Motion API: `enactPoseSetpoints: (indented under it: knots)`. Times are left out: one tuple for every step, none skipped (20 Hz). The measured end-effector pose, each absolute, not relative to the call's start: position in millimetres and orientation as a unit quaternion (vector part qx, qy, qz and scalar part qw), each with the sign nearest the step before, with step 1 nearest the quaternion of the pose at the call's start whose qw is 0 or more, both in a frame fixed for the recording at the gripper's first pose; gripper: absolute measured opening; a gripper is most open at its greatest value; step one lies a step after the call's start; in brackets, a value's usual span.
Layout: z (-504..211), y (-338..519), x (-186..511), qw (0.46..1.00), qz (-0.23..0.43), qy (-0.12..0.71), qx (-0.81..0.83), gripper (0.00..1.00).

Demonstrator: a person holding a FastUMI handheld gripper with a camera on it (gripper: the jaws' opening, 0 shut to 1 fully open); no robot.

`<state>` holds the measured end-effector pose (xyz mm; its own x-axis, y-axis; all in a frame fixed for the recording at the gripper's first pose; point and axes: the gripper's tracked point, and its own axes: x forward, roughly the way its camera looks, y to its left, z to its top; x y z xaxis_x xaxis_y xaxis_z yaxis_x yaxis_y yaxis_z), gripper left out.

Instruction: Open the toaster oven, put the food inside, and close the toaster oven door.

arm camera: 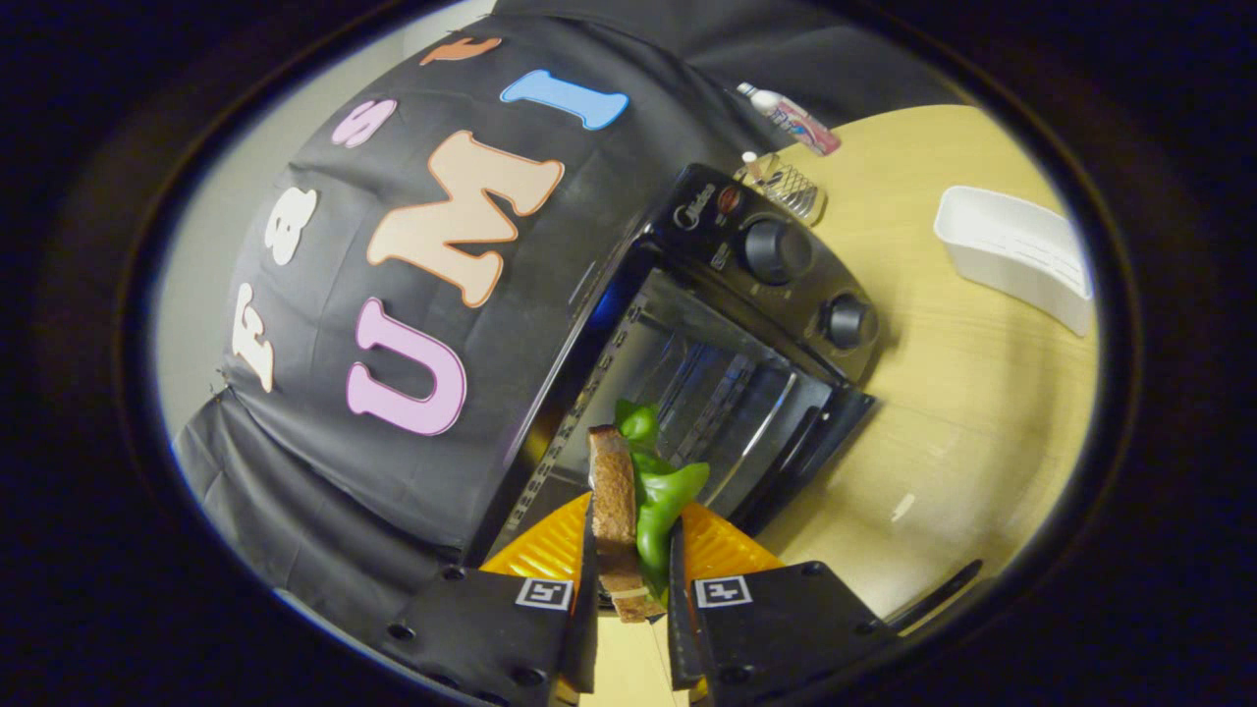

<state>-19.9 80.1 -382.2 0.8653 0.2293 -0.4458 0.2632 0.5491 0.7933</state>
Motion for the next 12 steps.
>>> enactPoseSetpoints:
  knots:
    - [-384.0, 84.1, -14.8, 0.838, -0.008, 0.259, 0.480, 0.31]
    - [-385.6, 88.0, -9.4, 0.835, -0.007, 0.258, 0.486, 0.31]
    - [-388.7, 91.2, -4.2, 0.832, -0.008, 0.258, 0.491, 0.31]
    - [-390.3, 94.1, -0.7, 0.830, -0.007, 0.257, 0.495, 0.31]
    - [-392.6, 97.3, 3.5, 0.827, -0.006, 0.258, 0.500, 0.31]
    - [-394.1, 100.1, 7.2, 0.825, -0.005, 0.257, 0.504, 0.31]
    - [-396.6, 102.2, 11.6, 0.823, -0.005, 0.256, 0.506, 0.31]
    - [-397.4, 104.3, 14.7, 0.822, -0.002, 0.255, 0.509, 0.31]
    - [-399.8, 105.2, 19.2, 0.821, -0.003, 0.254, 0.511, 0.31]
    - [-402.3, 106.9, 23.4, 0.820, -0.003, 0.254, 0.512, 0.31]
    - [-405.7, 109.4, 27.5, 0.821, 0.000, 0.256, 0.510, 0.31]
    - [-406.7, 113.0, 29.0, 0.821, 0.004, 0.257, 0.509, 0.31]
